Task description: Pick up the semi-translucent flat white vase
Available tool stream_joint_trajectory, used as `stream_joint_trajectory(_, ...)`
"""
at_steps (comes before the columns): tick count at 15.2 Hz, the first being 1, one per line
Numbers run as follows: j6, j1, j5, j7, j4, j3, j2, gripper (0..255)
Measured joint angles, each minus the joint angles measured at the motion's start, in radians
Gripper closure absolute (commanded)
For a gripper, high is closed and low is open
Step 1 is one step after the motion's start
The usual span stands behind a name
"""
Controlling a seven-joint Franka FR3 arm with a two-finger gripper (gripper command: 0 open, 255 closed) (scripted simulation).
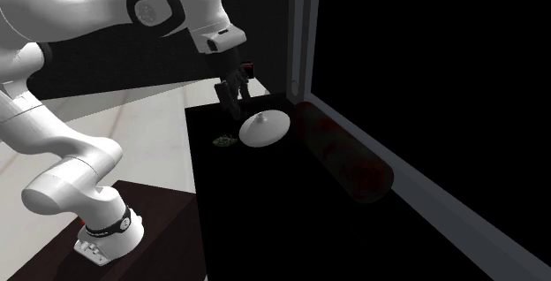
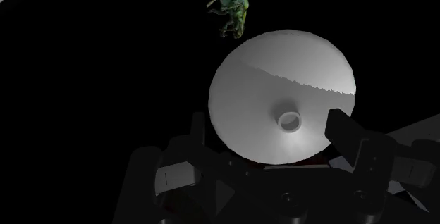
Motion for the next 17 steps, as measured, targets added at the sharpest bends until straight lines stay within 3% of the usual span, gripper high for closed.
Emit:
stream_joint_trajectory(4,0.022,0.006,-0.017,0.061,0.093,0.052,0.093,0)
stream_joint_trajectory(11,0.105,0.011,-0.013,0.067,0.002,0.060,0.082,0)
stream_joint_trajectory(12,0.110,0.011,-0.013,0.066,-0.005,0.060,0.080,255)
stream_joint_trajectory(17,0.115,0.011,-0.012,0.065,-0.011,0.060,0.078,255)
